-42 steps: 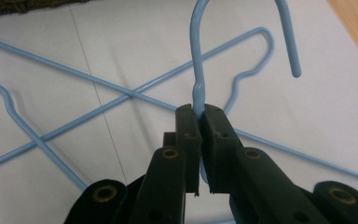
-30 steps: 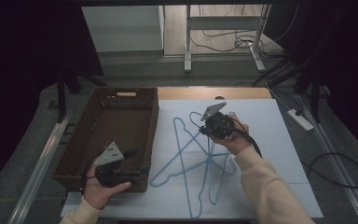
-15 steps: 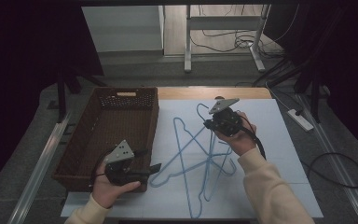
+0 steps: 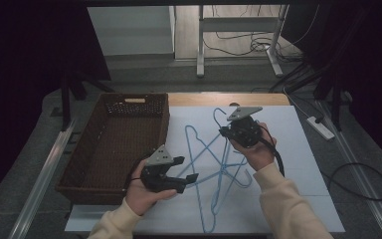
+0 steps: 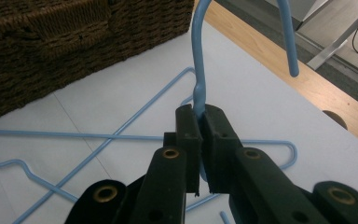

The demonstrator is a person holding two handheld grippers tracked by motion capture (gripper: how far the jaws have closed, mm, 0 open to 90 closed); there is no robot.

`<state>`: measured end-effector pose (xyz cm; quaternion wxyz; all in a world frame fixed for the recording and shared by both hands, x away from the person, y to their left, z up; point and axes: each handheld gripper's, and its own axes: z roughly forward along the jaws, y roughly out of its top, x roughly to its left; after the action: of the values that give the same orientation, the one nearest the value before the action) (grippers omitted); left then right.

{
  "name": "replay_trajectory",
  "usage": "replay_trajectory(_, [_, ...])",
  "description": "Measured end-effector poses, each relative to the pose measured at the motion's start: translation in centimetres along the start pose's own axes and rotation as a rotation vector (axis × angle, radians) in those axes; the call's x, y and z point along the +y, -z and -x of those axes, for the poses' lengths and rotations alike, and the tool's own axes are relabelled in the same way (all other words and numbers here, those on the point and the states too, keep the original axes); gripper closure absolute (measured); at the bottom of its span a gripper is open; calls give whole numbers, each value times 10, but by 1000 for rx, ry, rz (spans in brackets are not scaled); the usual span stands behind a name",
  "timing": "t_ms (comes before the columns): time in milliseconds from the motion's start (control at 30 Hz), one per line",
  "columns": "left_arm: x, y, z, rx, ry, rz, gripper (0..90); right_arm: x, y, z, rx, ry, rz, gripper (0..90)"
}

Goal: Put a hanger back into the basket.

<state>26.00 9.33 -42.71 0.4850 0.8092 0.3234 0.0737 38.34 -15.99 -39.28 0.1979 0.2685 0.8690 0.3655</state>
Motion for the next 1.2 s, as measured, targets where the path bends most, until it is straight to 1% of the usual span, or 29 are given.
replay_trajectory(33, [0,0,0,0,0,0,277,0,0,0,0,0,0,869])
replay_trajectory(67, [2,-7,2,-2,1,-5,277,0,0,-1,-4,-1,3,869])
replay_trajectory(100, [4,-12,2,-8,0,-14,280,1,1,-4,-18,-4,2,869])
replay_trajectory(200, [9,-30,5,-27,15,-38,282,1,1,-6,-34,-10,7,869])
replay_trajectory(233, [9,-30,5,-27,15,-38,283,1,1,-6,-34,-10,7,869])
replay_trajectory(300, [10,-40,6,-34,24,-51,288,2,1,-7,-36,-23,11,869])
replay_trajectory(400, [12,-52,7,-29,25,-75,297,3,1,-9,-31,-40,19,869])
replay_trajectory(467, [13,-62,6,-30,37,-91,298,4,1,-10,-31,-41,22,869])
replay_trajectory(567, [13,-72,6,-35,35,-110,304,5,2,-12,-35,-37,34,869])
replay_trajectory(633, [13,-76,6,-38,43,-121,323,6,3,-14,-34,-38,39,869])
replay_trajectory(700, [13,-78,5,-41,42,-130,372,6,3,-14,-35,-38,41,869])
replay_trajectory(733, [12,-80,5,-50,49,-136,410,6,4,-14,-33,-37,48,869])
replay_trajectory(767, [12,-81,5,-57,52,-140,410,6,4,-14,-33,-37,48,869])
replay_trajectory(800, [12,-81,5,-67,60,-143,456,6,4,-15,-34,-37,50,869])
replay_trajectory(833, [12,-81,5,-70,67,-143,522,6,5,-15,-36,-37,51,868])
replay_trajectory(867, [12,-81,4,-85,78,-142,630,6,6,-15,-36,-37,54,868])
replay_trajectory(900, [12,-81,4,-85,78,-142,679,6,6,-15,-35,-38,56,868])
replay_trajectory(933, [13,-79,3,-100,96,-136,747,6,7,-14,-34,-43,59,867])
replay_trajectory(1033, [13,-78,2,-96,118,-133,770,5,8,-12,-27,-54,68,866])
replay_trajectory(1100, [14,-77,0,-101,140,-124,788,4,11,-11,-25,-56,81,864])
replay_trajectory(1133, [14,-77,0,-101,140,-124,796,4,12,-10,-26,-54,88,863])
replay_trajectory(1200, [15,-73,-3,-95,169,-101,816,3,17,-8,-27,-60,108,858])
